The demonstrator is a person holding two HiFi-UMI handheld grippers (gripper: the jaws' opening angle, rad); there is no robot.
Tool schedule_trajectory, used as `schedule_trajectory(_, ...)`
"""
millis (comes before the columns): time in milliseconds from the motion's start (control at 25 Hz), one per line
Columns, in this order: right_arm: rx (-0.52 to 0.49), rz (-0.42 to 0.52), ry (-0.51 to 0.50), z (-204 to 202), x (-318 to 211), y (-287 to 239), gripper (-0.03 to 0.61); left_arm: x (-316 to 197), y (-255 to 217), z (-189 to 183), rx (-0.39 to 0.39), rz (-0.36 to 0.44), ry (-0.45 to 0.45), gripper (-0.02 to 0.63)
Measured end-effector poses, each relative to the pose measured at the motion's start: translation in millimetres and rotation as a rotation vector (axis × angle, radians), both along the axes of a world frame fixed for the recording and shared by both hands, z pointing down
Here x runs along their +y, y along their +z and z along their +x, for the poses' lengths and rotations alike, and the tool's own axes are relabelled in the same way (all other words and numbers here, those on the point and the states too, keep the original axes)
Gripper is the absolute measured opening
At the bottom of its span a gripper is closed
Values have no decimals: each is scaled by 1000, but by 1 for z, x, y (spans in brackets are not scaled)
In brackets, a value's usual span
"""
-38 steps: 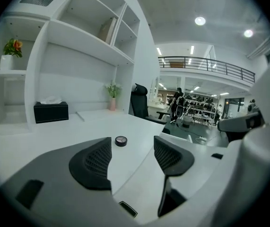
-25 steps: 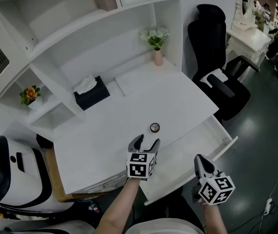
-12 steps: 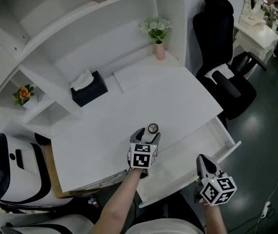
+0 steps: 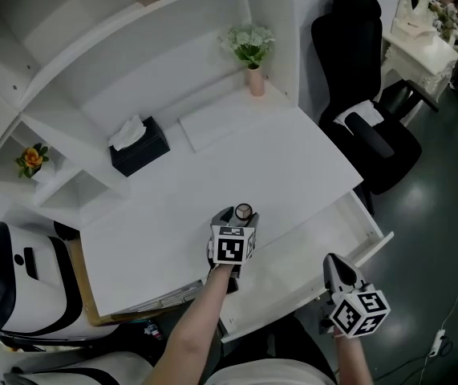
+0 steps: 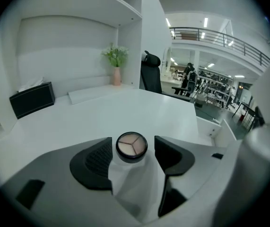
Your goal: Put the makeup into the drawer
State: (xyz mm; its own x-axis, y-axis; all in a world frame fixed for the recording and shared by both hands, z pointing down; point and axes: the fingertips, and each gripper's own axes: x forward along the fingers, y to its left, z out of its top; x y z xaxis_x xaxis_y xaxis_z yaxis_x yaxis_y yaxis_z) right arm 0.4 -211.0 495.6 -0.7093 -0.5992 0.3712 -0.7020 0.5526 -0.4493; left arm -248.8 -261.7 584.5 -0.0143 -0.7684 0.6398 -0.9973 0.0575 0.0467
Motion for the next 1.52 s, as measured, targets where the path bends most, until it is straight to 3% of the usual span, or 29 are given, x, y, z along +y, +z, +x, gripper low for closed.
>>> schedule_trajectory(240,-8,-5,0,5,0,0,3,-2,12,1,-47,-77,15,265)
schedule_trajectory(480,-15,-6,8,11,0,-2,2,-5,12,3,-54,-96,44,245)
schedule_trajectory(920,-21,1,34,22,7,-8,2,8,6,17,-86,-70,74,218)
schedule_trajectory(1520,-28,35,46,14,31,-19,3,57,-33,53,-55,33,147,218)
